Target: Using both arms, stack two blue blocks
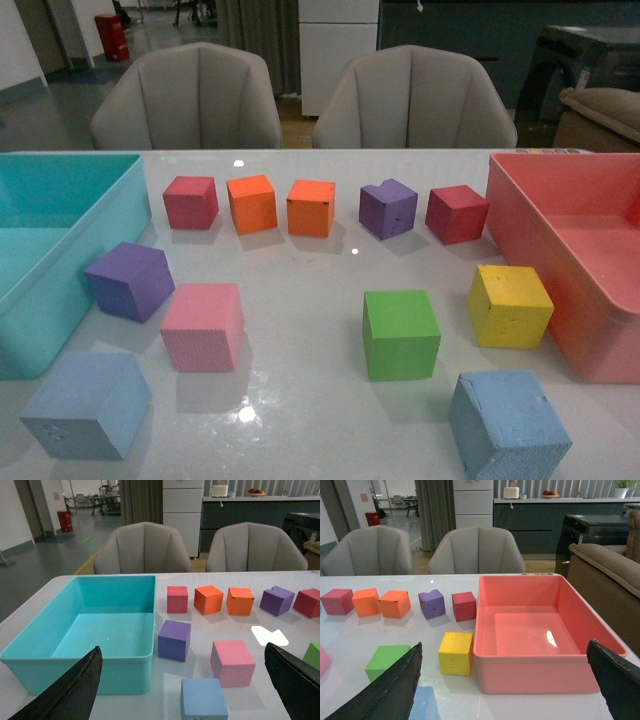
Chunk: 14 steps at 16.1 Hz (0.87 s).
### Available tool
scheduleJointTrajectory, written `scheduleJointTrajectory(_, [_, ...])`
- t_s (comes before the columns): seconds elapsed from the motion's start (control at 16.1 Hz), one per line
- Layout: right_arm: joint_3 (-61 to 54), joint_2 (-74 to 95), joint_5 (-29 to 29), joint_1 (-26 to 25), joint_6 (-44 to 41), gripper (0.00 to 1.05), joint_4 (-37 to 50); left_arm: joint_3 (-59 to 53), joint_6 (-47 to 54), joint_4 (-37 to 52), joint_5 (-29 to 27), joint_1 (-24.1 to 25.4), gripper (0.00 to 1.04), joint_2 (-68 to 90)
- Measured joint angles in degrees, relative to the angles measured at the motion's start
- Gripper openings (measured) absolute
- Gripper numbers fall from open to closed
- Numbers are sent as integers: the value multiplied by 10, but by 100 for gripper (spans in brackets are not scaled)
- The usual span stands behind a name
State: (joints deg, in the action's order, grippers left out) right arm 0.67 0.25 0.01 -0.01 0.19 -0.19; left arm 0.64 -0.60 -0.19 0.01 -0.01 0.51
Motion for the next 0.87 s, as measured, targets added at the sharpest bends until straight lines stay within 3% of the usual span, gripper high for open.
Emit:
scheduleJointTrajectory(0.44, [0,0,0,0,0,98,0,0,0,0,0,0,98,0])
scheduleJointTrajectory(0.5, [7,57,116,38,3,98,58,0,0,0,0,0,98,0])
scheduleJointTrajectory(0.56, [24,136,151,37,2,98,122,0,0,1,0,0,98,0])
scheduleJointTrajectory(0.69, [103,321,144,69,0,98,258,0,0,0,0,0,98,0])
scheduleJointTrajectory(0.87, [266,643,93,121,43,98,225,0,0,0,0,0,98,0])
